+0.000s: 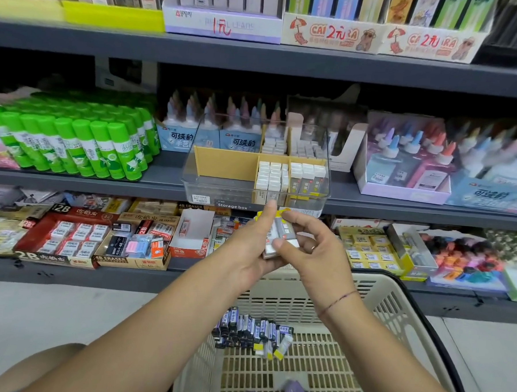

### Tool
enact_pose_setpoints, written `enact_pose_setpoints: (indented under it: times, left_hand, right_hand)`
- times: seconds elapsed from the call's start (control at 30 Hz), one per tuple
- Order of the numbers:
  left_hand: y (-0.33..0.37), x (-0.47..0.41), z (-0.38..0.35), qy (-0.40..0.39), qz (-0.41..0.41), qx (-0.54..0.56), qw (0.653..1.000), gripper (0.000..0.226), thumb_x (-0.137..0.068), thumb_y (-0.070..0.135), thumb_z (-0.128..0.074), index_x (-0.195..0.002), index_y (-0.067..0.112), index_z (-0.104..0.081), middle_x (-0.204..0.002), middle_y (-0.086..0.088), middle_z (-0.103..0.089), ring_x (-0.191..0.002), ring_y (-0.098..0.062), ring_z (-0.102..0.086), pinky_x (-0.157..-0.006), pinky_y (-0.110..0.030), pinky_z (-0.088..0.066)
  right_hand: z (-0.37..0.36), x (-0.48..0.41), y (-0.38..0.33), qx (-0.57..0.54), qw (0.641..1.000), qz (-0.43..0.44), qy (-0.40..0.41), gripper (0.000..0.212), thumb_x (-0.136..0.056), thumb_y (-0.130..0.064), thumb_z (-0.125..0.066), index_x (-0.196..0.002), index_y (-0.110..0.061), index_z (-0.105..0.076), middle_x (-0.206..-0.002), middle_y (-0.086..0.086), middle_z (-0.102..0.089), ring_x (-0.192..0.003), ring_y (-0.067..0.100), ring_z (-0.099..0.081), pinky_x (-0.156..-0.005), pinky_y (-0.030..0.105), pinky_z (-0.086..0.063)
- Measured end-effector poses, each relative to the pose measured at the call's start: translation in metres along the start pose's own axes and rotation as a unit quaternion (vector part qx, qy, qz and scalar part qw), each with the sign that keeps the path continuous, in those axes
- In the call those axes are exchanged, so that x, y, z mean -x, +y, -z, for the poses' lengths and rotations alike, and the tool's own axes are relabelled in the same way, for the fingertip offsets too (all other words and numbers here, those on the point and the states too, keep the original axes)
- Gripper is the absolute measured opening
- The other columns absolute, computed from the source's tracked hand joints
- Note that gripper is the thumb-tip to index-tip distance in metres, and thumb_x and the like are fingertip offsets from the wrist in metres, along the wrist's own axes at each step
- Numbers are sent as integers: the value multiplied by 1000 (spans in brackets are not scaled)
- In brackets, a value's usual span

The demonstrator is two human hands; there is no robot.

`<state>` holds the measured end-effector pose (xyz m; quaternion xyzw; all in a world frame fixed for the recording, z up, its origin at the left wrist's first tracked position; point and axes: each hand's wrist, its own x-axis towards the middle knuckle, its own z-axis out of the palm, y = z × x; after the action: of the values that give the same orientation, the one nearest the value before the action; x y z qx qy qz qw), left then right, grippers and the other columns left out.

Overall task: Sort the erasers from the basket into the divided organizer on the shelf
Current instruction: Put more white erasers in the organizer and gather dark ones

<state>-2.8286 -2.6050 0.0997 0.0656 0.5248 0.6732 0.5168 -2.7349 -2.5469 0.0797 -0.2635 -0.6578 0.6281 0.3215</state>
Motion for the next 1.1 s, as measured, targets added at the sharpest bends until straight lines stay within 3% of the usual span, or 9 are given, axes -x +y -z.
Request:
enact_pose_setpoints:
  times: [0.17, 0.27, 0.37, 0.47, 0.53, 0.6, 0.7, 0.9, 1.1]
  left_hand:
    - [10, -4, -2, 27, -18, 30, 999, 41, -89, 51, -53, -94, 11, -61, -68, -4, -64, -59, -16, -59, -47, -22, -51]
    - [18, -8, 3, 62, -8, 53, 997, 41, -85, 52, -59, -90, 12, -55, -70, -5, -55, -57, -17, -51, -40, -18, -45]
    - [24, -11, 9, 66, 1, 65, 996, 41, -81, 53, -64, -84, 13, -55, -64, -4, -52, -53, -15, -47, -37, -17, -42]
    - [26, -14, 11, 68, 16, 79, 994, 42, -77, 51, -70, -85, 13, -55, -68, -4, -50, -53, -14, -44, -35, -16, -38]
    - [26, -17, 12, 69, 23, 84, 994, 43, -74, 50, -73, -87, 13, -55, -71, -4, -50, -54, -14, -44, -35, -15, -36]
    - [26, -19, 11, 71, 27, 85, 994, 43, -73, 50, -74, -86, 14, -55, -72, -4, -50, -55, -14, -44, -34, -15, -36]
    - [27, -20, 10, 76, 28, 85, 993, 44, -72, 50, -75, -86, 13, -56, -74, -5, -50, -56, -15, -45, -34, -16, -37]
    - [28, -18, 10, 69, 23, 78, 994, 41, -74, 49, -73, -83, 13, -56, -66, -4, -51, -54, -15, -44, -34, -16, -37]
    - [24, -20, 12, 72, 20, 66, 995, 43, -74, 51, -73, -87, 14, -57, -73, -5, -52, -56, -15, -46, -35, -17, -38]
  right_hand:
    - [14, -14, -15, -34, 999, 19, 24, 32, -79, 9, -68, -105, -9, -64, -92, 10, -70, -76, 13, -65, -70, 22, -55]
    - [35, -39, -31, 50, 998, 24, 29, 27, -81, 2, -68, -106, -7, -66, -74, 8, -67, -56, 8, -61, -53, 18, -51]
    - [55, -72, -55, 192, 981, 23, -16, 23, -89, -4, -62, -111, -10, -64, -73, 11, -65, -53, 8, -61, -59, 19, -56]
    - [66, -108, -76, 434, 896, 60, -71, 13, -90, -9, -62, -101, -15, -66, -76, 6, -69, -63, 13, -66, -67, 18, -55]
    - [65, -129, -85, 557, 822, 90, -82, 5, -84, -12, -67, -90, -10, -67, -79, 7, -71, -72, 19, -67, -75, 27, -54]
    - [59, -143, -90, 640, 755, 109, -95, 8, -80, -13, -70, -86, -8, -68, -85, 9, -71, -82, 25, -65, -78, 31, -51]
    - [45, -153, -91, 703, 693, 125, -102, 9, -80, -12, -66, -86, -6, -70, -88, 13, -69, -85, 30, -62, -72, 31, -48]
    - [32, -165, -79, 756, 636, 130, -81, 10, -82, -2, -58, -87, -5, -67, -87, 15, -66, -79, 31, -60, -64, 29, -42]
    - [39, -169, -80, 748, 634, 154, -122, 4, -82, -10, -63, -81, -7, -64, -86, 11, -64, -84, 31, -61, -65, 29, -41]
